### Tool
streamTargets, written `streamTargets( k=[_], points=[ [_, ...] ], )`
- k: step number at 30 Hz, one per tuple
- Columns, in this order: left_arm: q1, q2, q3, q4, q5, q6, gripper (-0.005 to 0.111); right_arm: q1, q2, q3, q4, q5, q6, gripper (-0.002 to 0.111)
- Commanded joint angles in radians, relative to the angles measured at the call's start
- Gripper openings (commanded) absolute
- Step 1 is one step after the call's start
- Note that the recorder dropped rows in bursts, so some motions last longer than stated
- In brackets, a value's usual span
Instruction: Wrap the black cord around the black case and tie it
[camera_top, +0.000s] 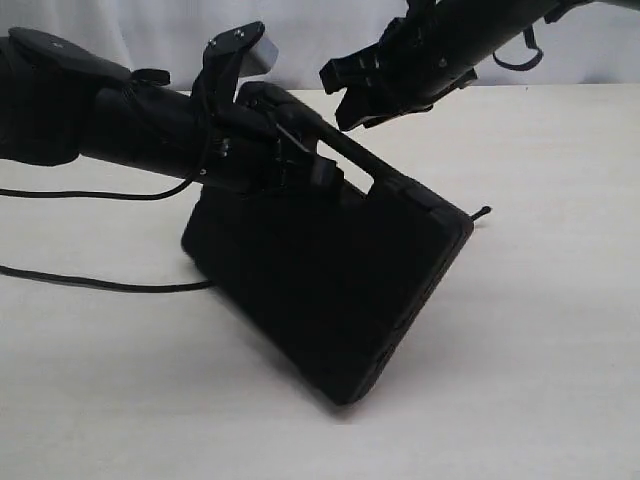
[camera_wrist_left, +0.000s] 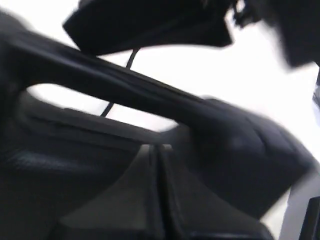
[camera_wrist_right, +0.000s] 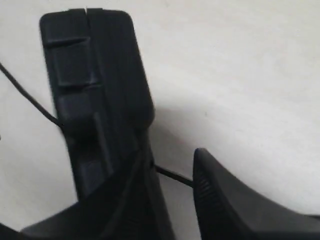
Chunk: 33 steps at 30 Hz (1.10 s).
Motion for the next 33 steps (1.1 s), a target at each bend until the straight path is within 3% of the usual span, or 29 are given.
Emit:
streamTargets(
  k=[1,7,13,19,23,26,33],
  points=[
    [-0.004,-0.001,0.001,0.057,-0.027,0.004,0.000,0.003,-0.009,-0.013,0.020,0.068,0.019,0.032],
    [0.025,-0.001,0.001,0.095,-0.032,0.002,0.000,0.003,-0.009,-0.013,-0.029,0.144,0.009,0.032],
    [0.108,-0.091,0.001,0.241,0.103,-0.060,0.000,0.003,0.041,-0.020,-0.426,0.077,0.220,0.041],
    [0.118,-0.181,0.026,0.253,0.068,-0.060,0.000,0.003,0.255,-0.215,-0.429,0.140,0.177,0.042],
    [0.118,-0.189,0.050,0.284,0.057,-0.060,0.000,0.003,0.420,-0.431,-0.403,0.280,0.101,0.042],
    [0.118,-0.189,0.078,0.284,-0.016,-0.058,0.000,0.003,0.515,-0.549,-0.365,0.338,0.061,0.042],
    [0.118,-0.187,0.105,0.284,-0.095,-0.057,0.000,0.003,0.621,-0.625,-0.326,0.316,0.018,0.042]
  ],
)
